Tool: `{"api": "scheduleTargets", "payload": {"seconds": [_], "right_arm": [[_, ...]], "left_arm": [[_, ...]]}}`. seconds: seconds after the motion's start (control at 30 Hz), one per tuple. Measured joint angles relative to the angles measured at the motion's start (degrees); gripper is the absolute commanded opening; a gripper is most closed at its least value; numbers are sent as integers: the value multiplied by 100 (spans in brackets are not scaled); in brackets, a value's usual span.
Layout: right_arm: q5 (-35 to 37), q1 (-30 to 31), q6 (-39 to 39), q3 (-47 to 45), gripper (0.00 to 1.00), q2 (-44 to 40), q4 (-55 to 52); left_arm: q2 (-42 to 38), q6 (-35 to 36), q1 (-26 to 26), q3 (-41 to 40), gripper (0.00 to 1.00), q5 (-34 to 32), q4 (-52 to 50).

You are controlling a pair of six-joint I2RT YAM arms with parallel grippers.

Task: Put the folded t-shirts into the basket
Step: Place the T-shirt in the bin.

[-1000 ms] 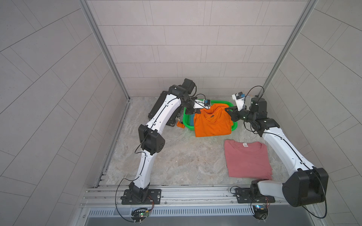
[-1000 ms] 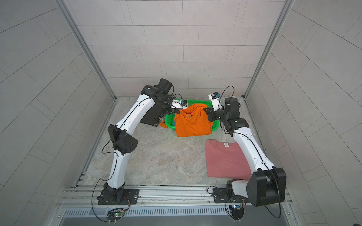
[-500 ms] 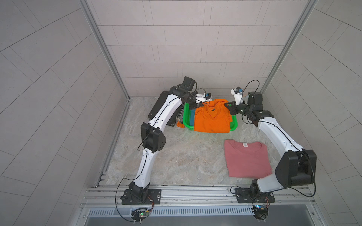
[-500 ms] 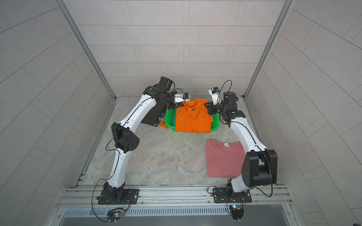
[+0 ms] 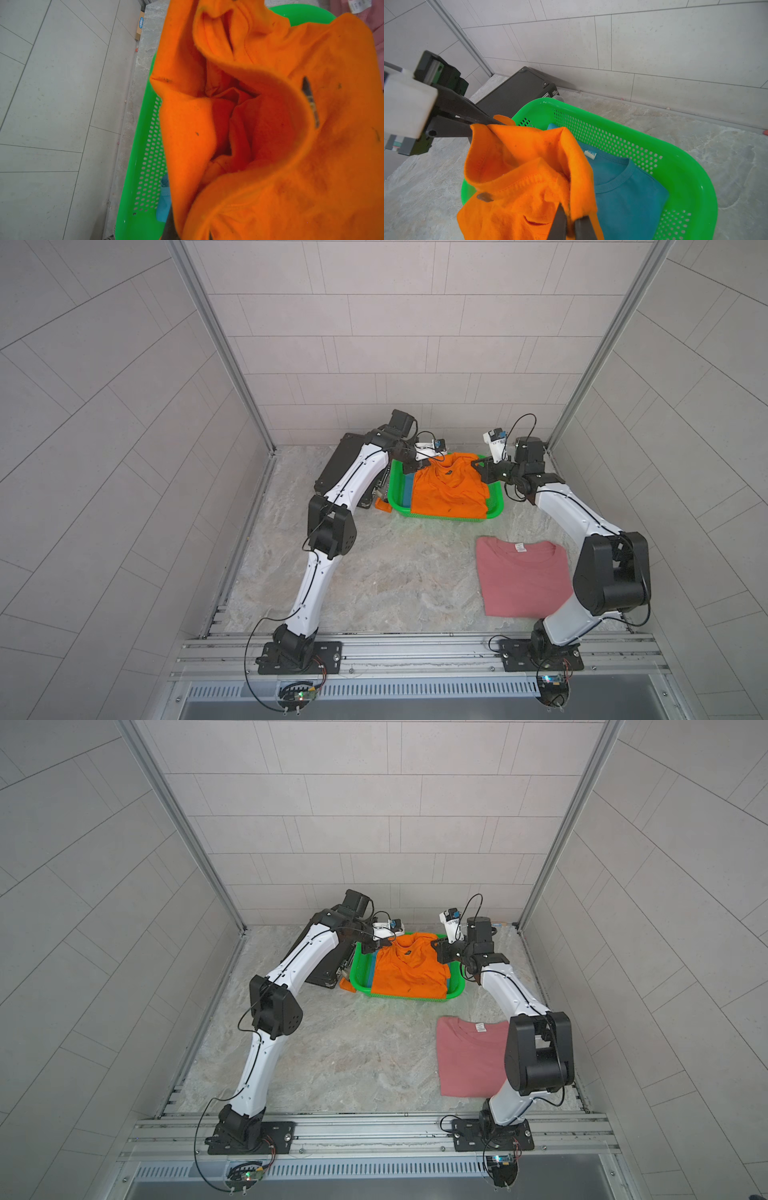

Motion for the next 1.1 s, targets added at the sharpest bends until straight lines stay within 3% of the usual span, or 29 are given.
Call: {"api": "scheduleTargets", "payload": {"seconds": [0.2,0.77,1.1], "right_arm": [[4,0,26,52,0,7,122],[-103,0,35,48,0,219,166],[-317,0,24,-160,0,-785,-293]], "left_arm": [[0,-186,0,-59,0,-149,420],[-28,-164,11,-404,0,-96,162],[-942,-260,-20,-1014,0,129,-437]]}}
